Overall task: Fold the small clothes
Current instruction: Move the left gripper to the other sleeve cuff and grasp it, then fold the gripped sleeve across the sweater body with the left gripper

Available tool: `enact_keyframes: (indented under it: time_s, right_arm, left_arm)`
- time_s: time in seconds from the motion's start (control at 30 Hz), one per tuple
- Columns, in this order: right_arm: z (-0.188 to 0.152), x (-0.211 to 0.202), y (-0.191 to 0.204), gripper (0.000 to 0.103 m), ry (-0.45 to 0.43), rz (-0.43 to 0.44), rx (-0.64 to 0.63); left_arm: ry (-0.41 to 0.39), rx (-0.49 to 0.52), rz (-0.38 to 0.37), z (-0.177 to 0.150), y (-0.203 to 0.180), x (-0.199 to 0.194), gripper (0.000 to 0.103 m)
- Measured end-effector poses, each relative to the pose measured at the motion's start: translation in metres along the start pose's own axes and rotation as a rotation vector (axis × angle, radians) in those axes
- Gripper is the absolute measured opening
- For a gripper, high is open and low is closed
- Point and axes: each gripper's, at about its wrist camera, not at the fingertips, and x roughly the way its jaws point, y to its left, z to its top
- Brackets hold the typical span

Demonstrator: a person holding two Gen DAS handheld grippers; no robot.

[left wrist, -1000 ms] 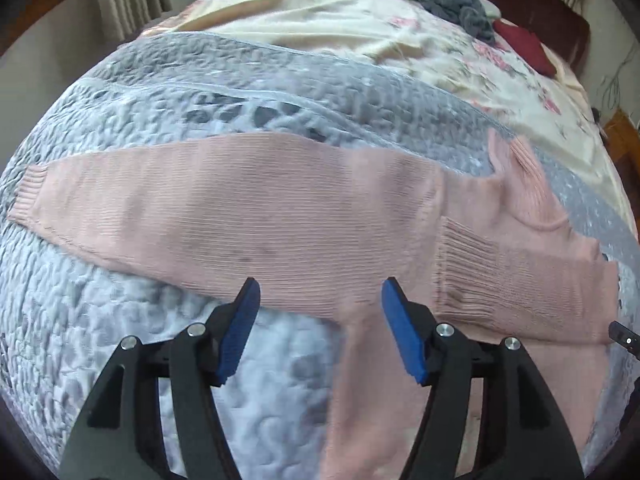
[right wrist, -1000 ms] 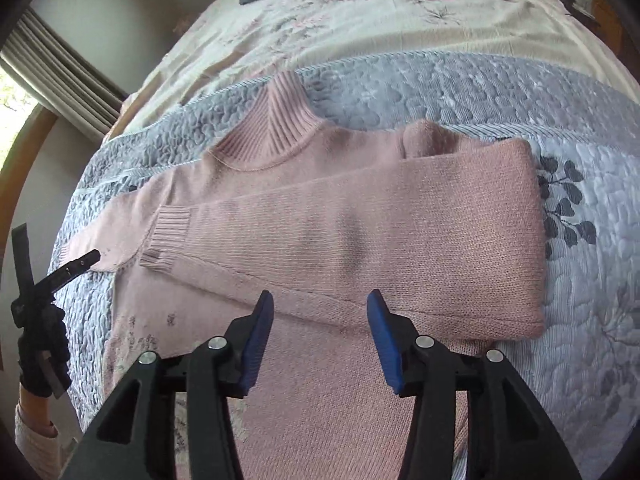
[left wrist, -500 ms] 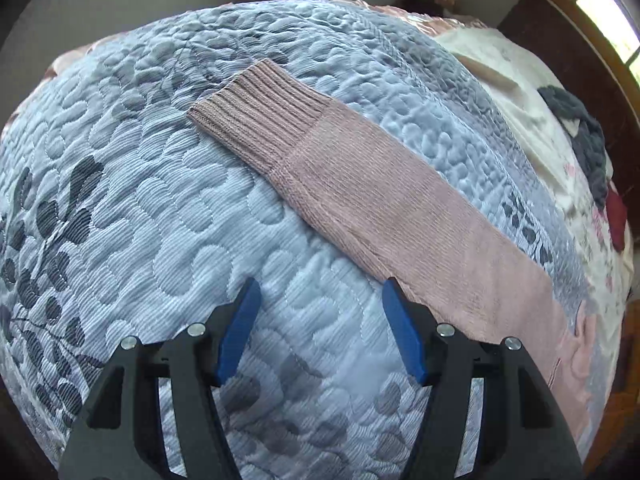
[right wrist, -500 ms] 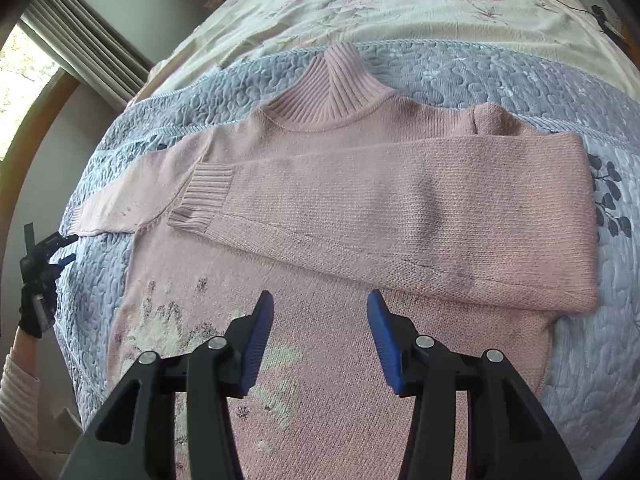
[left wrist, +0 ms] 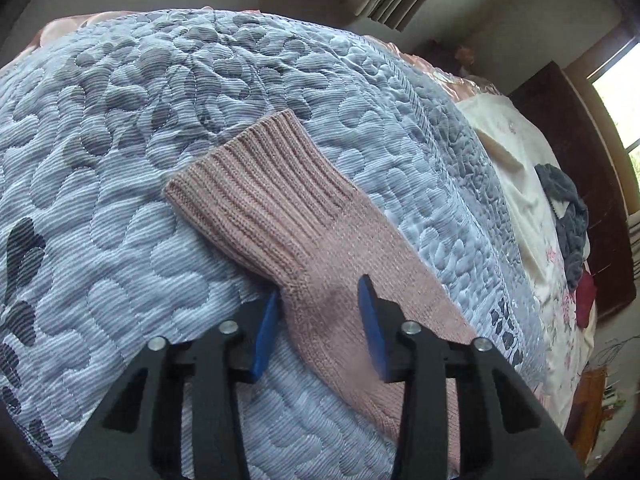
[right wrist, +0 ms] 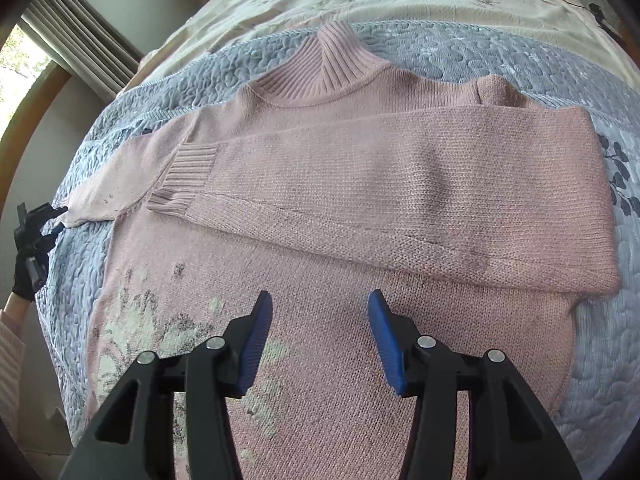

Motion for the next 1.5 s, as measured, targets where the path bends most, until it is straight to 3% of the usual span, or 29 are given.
enact_keyframes:
  time_s: [0.1,0.27,0.4,0.63,0.93,1.27,1.5]
  right_arm:
    - [-0.004,0.005,0.0,0.05,0.009,0.002,0.011]
    - [-0.012,0.003,-0.001,0.05,0.01,0.005,0.009]
    - [-0.014,-0.007,-0.006,0.05,-0.004,-0.004,0.007]
    - [-0.014,-0.029,-0.019,0.05,-0.04,-0.004,0.019]
    - [-0.016,-0.049,-0.037,0.05,-0.076,0.004,0.045]
    - [-0.018,-0.058,-0.052,0.05,-0.09,-0.001,0.05]
    - [-0.013,-0.055,-0.058,0.05,-0.085,0.0,0.057]
  left_arm:
    - [0.007,0.0,-0.009,0.003,-0.001,0.001,0.011]
    - [-0.041,0.089,-0.018,-0.002,-0.018,-0.015,0.009]
    - [-0.061,0.14,-0.076,-0.014,-0.041,-0.034,0.009]
    - [-0.041,0.298,-0.215,-0.056,-0.113,-0.063,0.009]
    - [0.051,0.506,-0.395,-0.157,-0.226,-0.077,0.009]
    - [0.189,0.591,-0.534,-0.286,-0.317,-0.05,0.009]
    - [0.295,0.649,-0.499,-0.361,-0.337,-0.005,0.009]
